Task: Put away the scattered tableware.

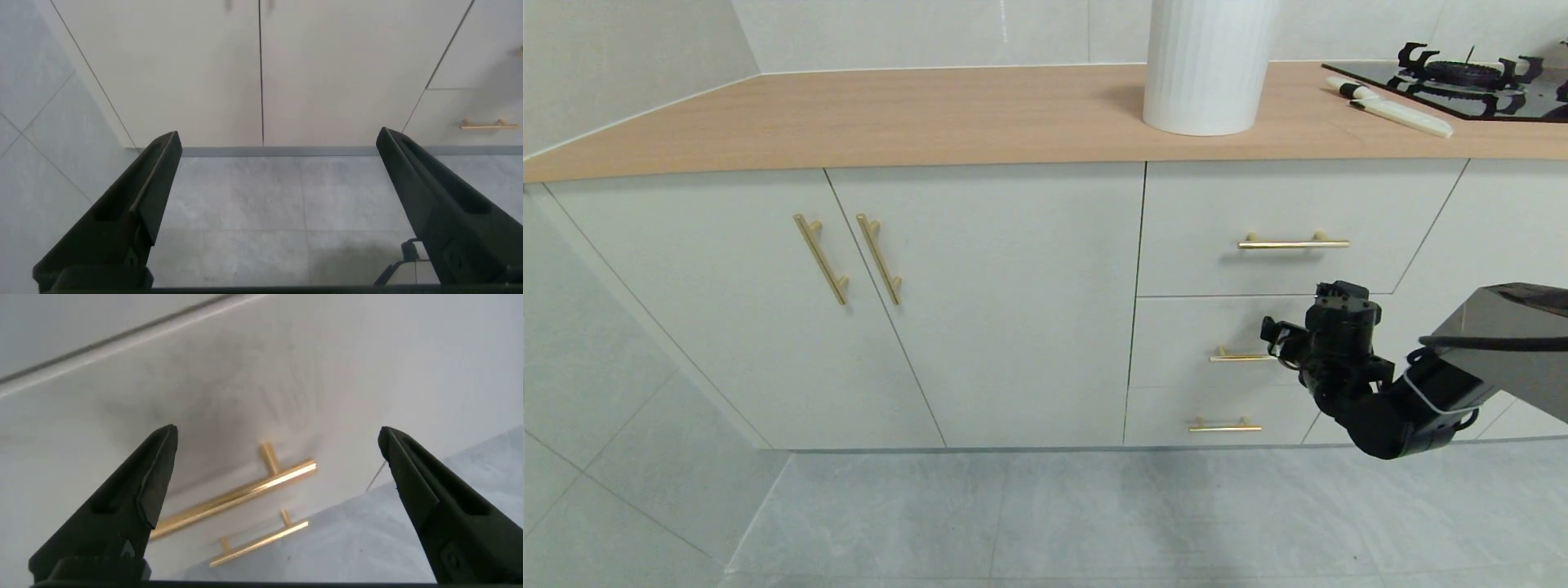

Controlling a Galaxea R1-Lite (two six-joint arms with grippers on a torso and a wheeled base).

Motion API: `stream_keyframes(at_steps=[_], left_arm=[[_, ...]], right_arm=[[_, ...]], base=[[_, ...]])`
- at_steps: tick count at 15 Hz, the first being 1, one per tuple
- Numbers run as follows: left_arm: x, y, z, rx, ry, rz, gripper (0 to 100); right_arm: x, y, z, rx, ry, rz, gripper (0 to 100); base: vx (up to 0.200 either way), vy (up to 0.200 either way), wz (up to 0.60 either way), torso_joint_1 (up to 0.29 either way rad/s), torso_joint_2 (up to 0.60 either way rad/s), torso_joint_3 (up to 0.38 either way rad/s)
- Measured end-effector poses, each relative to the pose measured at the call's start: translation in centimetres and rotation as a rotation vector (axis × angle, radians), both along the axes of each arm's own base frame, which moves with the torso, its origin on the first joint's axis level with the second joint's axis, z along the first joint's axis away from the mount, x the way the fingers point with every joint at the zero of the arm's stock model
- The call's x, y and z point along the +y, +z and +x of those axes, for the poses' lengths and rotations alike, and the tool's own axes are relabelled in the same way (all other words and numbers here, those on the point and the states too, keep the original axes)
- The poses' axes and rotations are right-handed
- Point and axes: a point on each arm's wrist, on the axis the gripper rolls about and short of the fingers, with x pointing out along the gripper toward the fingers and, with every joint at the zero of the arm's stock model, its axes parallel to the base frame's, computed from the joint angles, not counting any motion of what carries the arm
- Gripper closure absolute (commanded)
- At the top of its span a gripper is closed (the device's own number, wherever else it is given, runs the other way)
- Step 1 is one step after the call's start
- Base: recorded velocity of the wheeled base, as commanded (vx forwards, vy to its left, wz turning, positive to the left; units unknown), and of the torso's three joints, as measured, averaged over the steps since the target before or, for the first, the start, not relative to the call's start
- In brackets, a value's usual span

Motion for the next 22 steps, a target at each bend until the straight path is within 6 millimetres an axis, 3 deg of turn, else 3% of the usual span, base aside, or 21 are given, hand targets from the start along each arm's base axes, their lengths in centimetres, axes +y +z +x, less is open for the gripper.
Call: stream_keyframes(at_steps=[4,7,13,17,22], left_arm=[[0.0,0.0,0.0,0.0,0.0,0.0,0],[0.0,0.0,0.0,0.0,0.0,0.0,0],[0.0,0.0,0.0,0.0,0.0,0.0,0],[0.0,0.0,0.0,0.0,0.0,0.0,0],[0.0,0.0,0.0,0.0,0.0,0.0,0]], right_arm=[[-1.0,4.9,-4.9,-0.061,-0.007,0.008,0],[-1.9,8.3,-9.9,-0.116,-0.011,-0.031,0],[-4.8,13.7,-24.4,-0.249,-0.011,-0.256,0],[-7.1,13.9,-33.7,-0.279,-0.05,-0.378,0],[-8.8,10.5,-42.8,-0.194,-0.107,-0.404,0]], base=[[0.0,0.0,0.0,0.0,0.0,0.0],[0.0,0.0,0.0,0.0,0.0,0.0],[0.0,0.0,0.0,0.0,0.0,0.0],[0.0,0.0,0.0,0.0,0.0,0.0],[0.0,0.0,0.0,0.0,0.0,0.0]])
